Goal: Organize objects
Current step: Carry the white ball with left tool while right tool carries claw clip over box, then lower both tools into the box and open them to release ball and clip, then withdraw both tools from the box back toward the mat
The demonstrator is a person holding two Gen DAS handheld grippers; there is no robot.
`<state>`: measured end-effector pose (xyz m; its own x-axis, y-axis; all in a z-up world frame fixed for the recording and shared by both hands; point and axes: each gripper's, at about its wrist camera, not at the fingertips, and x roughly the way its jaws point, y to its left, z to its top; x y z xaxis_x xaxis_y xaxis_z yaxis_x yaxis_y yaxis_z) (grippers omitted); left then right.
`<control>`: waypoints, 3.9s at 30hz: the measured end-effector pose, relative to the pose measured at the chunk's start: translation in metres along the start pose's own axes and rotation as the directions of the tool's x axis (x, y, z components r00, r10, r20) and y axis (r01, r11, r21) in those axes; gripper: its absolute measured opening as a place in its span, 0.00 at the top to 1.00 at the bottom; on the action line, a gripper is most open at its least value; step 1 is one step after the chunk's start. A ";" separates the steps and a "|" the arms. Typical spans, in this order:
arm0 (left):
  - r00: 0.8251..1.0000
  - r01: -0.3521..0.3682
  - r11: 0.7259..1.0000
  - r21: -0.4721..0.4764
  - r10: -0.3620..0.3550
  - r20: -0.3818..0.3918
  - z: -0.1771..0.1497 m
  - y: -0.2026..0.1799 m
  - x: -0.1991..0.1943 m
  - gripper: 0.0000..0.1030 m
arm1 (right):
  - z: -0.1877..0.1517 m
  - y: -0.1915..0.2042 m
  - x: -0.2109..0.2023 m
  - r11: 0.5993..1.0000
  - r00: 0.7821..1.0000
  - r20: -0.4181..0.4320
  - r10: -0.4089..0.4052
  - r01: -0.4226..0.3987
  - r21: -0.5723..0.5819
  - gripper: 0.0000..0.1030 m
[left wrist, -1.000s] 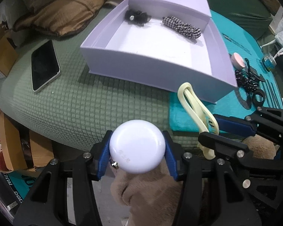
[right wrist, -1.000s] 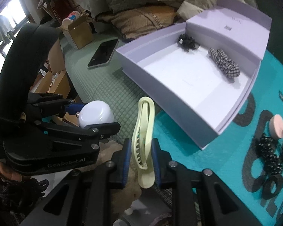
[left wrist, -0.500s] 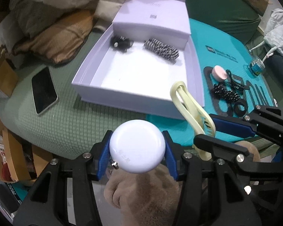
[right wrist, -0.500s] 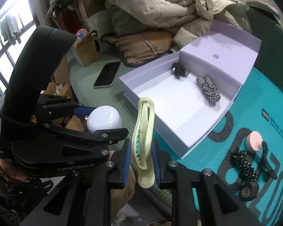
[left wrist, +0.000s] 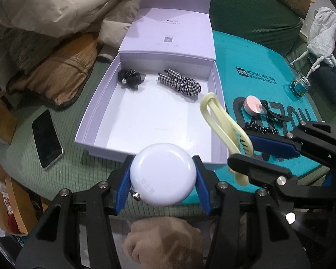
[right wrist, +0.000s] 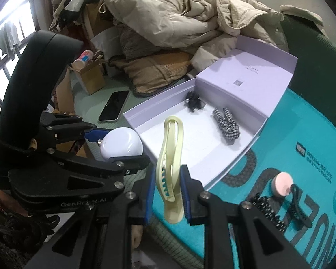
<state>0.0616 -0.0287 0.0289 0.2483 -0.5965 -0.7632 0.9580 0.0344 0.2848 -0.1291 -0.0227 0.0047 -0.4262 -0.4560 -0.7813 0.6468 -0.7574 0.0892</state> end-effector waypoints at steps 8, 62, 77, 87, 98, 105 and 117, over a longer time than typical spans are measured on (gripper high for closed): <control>1.000 -0.013 1.000 0.021 0.013 -0.003 0.021 0.009 0.019 0.52 | 0.015 -0.017 0.018 1.000 1.000 -0.005 -0.010 0.010 0.010 0.80; 0.988 -0.153 0.987 0.045 0.154 -0.015 0.087 0.054 0.116 0.51 | 0.064 -0.082 0.141 0.993 0.990 -0.101 -0.102 0.107 0.041 0.80; 0.982 -0.188 0.982 0.027 0.187 0.038 0.085 0.043 0.072 0.42 | 0.069 -0.081 0.100 0.986 0.987 -0.051 -0.154 0.157 0.054 0.58; 0.975 -0.195 0.980 0.029 0.191 0.114 0.095 0.028 0.030 0.41 | 0.074 -0.074 0.050 0.981 0.983 0.009 -0.184 0.183 0.059 0.57; 0.966 -0.203 0.978 0.041 0.193 0.174 0.086 0.000 -0.012 0.41 | 0.068 -0.073 0.000 0.971 0.972 0.050 -0.229 0.224 0.079 0.56; 0.967 -0.182 0.982 0.059 0.168 0.190 0.076 -0.025 -0.026 0.41 | 0.053 -0.077 -0.030 0.960 0.961 0.059 -0.269 0.262 0.103 0.55; 0.974 -0.131 0.986 0.100 0.110 0.196 0.061 -0.077 -0.032 0.41 | 0.010 -0.097 -0.069 0.933 0.945 0.044 -0.323 0.310 0.183 0.54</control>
<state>-0.0291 -0.0611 0.0662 0.3187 -0.7349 -0.5987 0.8979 0.0318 0.4390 -0.1692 0.0777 0.0566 -0.6397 -0.2068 -0.7402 0.3554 -0.9336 -0.0463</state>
